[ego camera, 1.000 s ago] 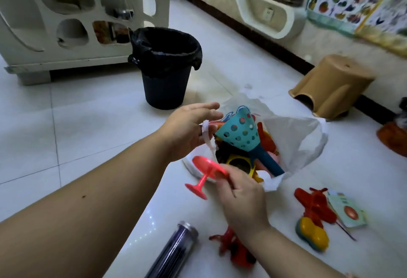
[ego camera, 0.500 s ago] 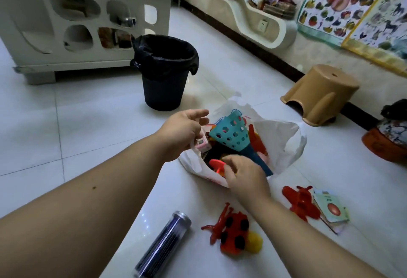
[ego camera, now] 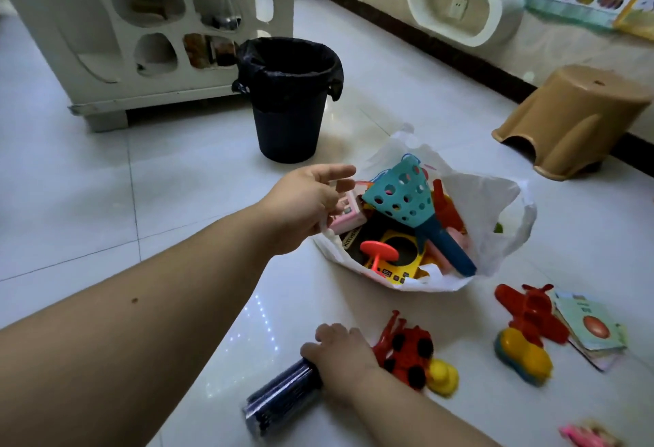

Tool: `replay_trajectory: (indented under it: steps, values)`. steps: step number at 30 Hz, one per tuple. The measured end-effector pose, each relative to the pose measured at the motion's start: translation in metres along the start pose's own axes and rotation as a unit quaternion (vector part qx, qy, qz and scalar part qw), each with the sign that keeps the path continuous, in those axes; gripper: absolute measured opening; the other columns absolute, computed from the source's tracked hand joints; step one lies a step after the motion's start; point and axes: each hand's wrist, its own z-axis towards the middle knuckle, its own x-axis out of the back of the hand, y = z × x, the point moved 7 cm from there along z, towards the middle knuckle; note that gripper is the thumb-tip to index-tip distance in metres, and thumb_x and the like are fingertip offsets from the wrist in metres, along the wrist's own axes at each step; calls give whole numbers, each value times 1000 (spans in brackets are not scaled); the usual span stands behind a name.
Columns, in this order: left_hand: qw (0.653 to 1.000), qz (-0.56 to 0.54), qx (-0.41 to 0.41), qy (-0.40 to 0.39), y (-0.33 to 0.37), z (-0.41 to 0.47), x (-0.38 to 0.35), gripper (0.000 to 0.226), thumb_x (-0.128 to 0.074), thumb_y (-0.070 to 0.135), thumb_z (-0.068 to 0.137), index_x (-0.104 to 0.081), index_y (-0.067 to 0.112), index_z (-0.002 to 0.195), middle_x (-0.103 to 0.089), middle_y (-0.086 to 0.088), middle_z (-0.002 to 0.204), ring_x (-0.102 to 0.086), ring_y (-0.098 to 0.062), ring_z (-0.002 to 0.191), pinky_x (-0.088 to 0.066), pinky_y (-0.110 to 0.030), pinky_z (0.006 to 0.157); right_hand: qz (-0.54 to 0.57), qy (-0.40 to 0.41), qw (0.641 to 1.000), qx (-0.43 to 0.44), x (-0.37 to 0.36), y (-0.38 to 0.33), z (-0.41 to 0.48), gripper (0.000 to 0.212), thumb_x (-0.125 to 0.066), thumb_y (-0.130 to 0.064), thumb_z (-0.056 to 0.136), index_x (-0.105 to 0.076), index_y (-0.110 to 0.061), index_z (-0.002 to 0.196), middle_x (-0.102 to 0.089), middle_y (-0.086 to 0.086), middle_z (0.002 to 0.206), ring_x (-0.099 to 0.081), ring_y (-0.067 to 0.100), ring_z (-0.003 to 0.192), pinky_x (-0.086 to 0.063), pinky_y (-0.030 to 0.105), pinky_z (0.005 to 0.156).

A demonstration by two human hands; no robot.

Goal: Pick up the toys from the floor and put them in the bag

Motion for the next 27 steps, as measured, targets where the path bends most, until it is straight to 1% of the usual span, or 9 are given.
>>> replay_trajectory:
  steps: [4,8,13,14,16,20,23,25,27]
  values:
    - [1000,-5,-15,-2,4,5,2,62,-36,-19,81,-58,20,123,-60,3,115,-60,-21,107,-45,-18,45,92,47,994,-30,40,38,-47,40,-63,-28,75,-53,-24,113,-52,4,110,-52,28,104,-39,31,73]
    - [999,-21,-4,-25,6,7,2,63,-36,-19,81,-54,18,128,-58,1,118,-62,-21,101,-50,-23,51,111,100,986,-80,136,81,-121,41,-66,-45,69,-53,-36,107,-54,-13,100,-53,10,91,-50,27,74]
    - [999,-29,7,-35,5,8,-1,64,-34,-19,79,-55,22,124,-58,2,117,-64,-9,76,-46,-22,48,68,131,960,-237,237,136,-201,51,-74,-44,68,-52,-43,114,-58,-16,93,-57,2,79,-49,14,64]
    - [999,-31,8,-38,5,8,-2,64,-34,-19,79,-55,23,123,-58,3,116,-64,-10,76,-46,-22,47,57,138,954,-258,246,142,-203,55,-74,-45,68,-53,-40,118,-60,-14,95,-57,3,78,-50,14,64]
    - [998,-34,7,-46,6,7,-4,64,-33,-20,80,-54,25,121,-58,5,115,-63,-14,84,-45,-21,45,40,157,946,-280,254,147,-191,60,-74,-47,65,-55,-36,120,-63,-10,96,-59,6,76,-55,22,65]
    - [997,-43,7,-56,7,4,-9,62,-32,-20,82,-54,26,117,-57,5,115,-62,-20,95,-43,-19,42,65,133,949,-277,231,152,-116,43,-70,-47,62,-60,-28,99,-63,-6,82,-58,10,67,-55,28,58]
    - [997,-46,2,-62,6,4,-9,61,-32,-20,82,-56,27,112,-55,0,122,-61,-24,102,-45,-23,48,100,69,957,-265,192,148,-51,41,-72,-47,68,-59,-23,99,-62,-3,83,-60,14,72,-54,28,62]
    - [997,-55,1,-54,3,6,-6,61,-34,-20,81,-60,29,107,-55,-1,124,-59,-25,102,-42,-27,55,121,38,954,-271,169,147,-21,50,-72,-43,75,-57,-19,116,-64,1,101,-63,21,88,-56,34,77]
    - [996,-68,3,-53,-1,7,-4,60,-35,-20,81,-61,28,106,-57,1,119,-59,-23,98,-42,-28,58,115,38,955,-269,155,145,-3,61,-69,-38,82,-47,-17,135,-57,8,127,-57,27,110,-51,38,92]
